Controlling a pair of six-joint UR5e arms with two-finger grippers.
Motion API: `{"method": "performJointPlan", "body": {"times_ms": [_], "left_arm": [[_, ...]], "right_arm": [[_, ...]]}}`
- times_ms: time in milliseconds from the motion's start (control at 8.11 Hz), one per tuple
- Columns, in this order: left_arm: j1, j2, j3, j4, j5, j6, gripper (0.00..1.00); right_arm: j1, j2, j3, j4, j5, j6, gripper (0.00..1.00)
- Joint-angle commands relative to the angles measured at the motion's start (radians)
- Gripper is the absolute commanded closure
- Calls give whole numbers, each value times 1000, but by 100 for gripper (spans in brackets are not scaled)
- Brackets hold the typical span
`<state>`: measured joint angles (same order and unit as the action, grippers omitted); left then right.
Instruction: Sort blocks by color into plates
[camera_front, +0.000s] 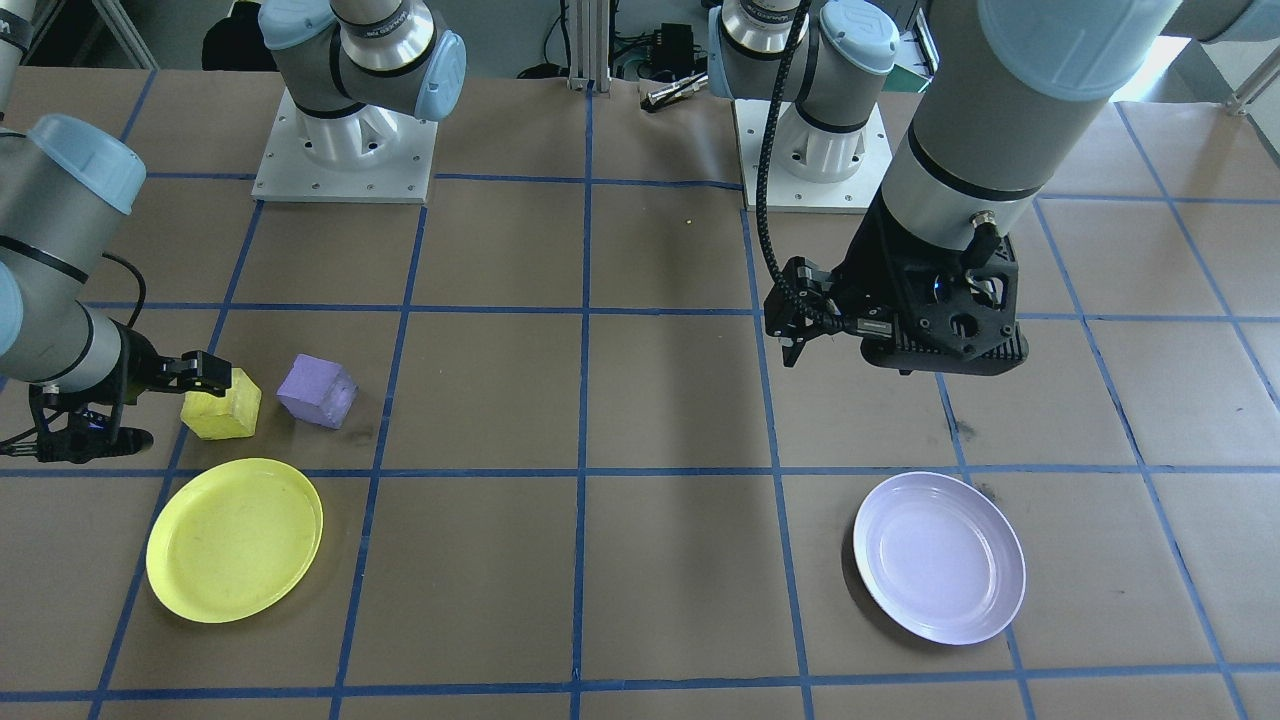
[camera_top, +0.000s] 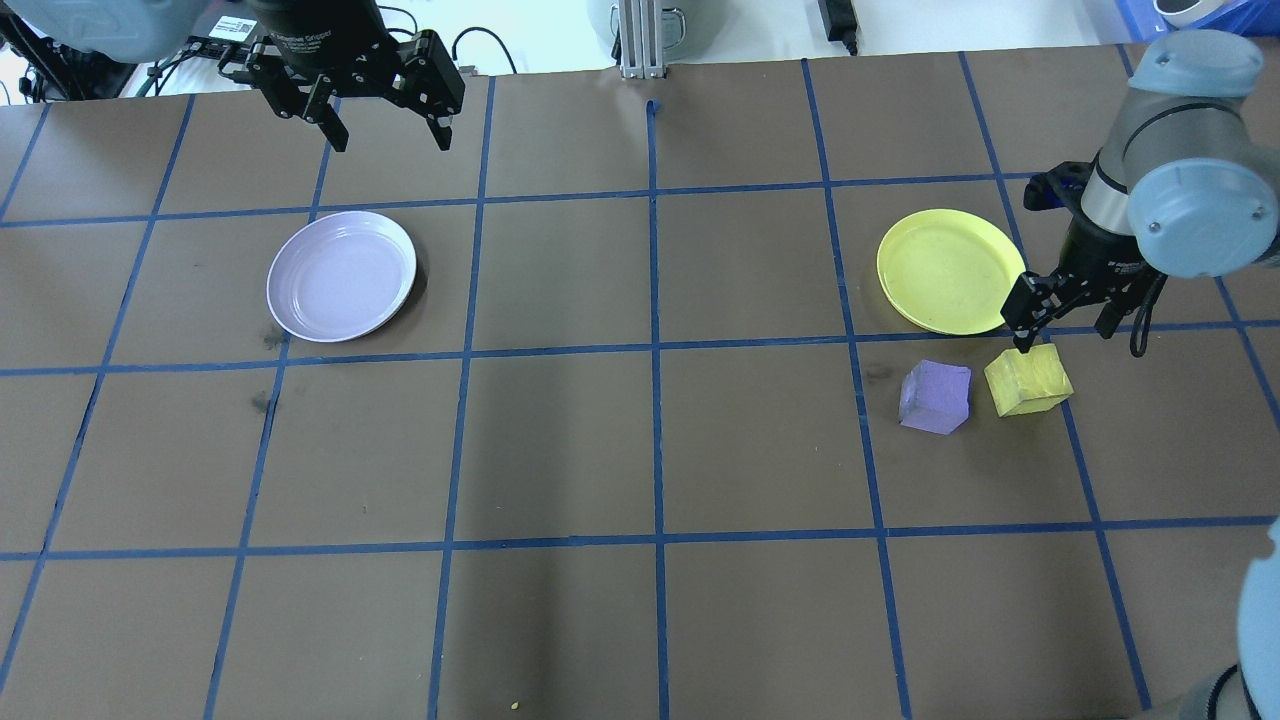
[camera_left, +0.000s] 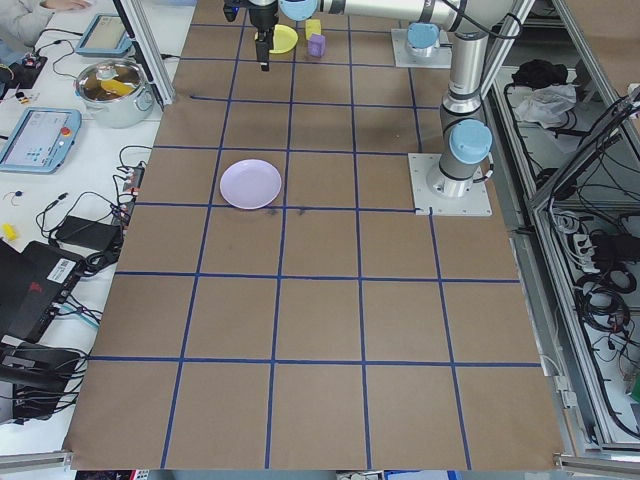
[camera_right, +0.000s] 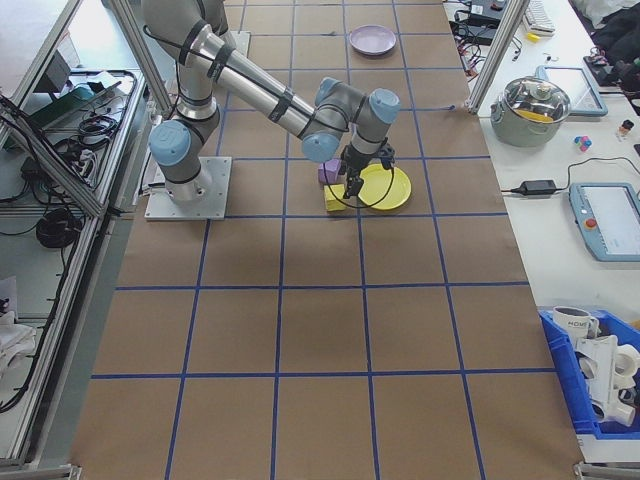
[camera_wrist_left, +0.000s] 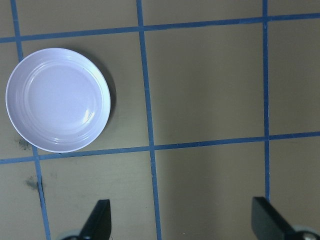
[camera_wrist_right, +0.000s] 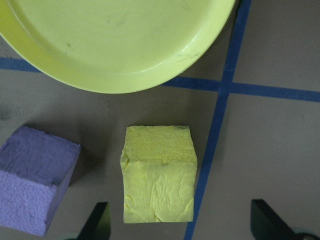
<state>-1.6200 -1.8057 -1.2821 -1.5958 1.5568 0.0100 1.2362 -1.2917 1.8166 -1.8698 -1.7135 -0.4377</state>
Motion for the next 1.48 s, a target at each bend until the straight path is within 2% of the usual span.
{"method": "performJointPlan", "body": {"times_ms": [0,617,740,864,987,1234,1357], "left_arm": [[0,-3,4,5,-3,-53,0],[3,17,6,27,18,-45,0],[5,22,6,28,19,-41,0],[3,22,3,28,16,-35,0],[3,25,1,24,19,-28,0],[2,26,1,19,23,8,0],[2,28,1,19,23,13,0]], "right_arm": [[-1,43,29,-3,-20,-30,0],[-1,116,29,-6,-14,-98,0],[-1,130,27,-11,-14,-90,18],[-1,130,26,-8,-24,-90,70],[-1,130,26,-3,-26,-90,100],[-3,89,-2,26,-21,-88,100],[-1,34,-31,32,-8,-76,100]]}}
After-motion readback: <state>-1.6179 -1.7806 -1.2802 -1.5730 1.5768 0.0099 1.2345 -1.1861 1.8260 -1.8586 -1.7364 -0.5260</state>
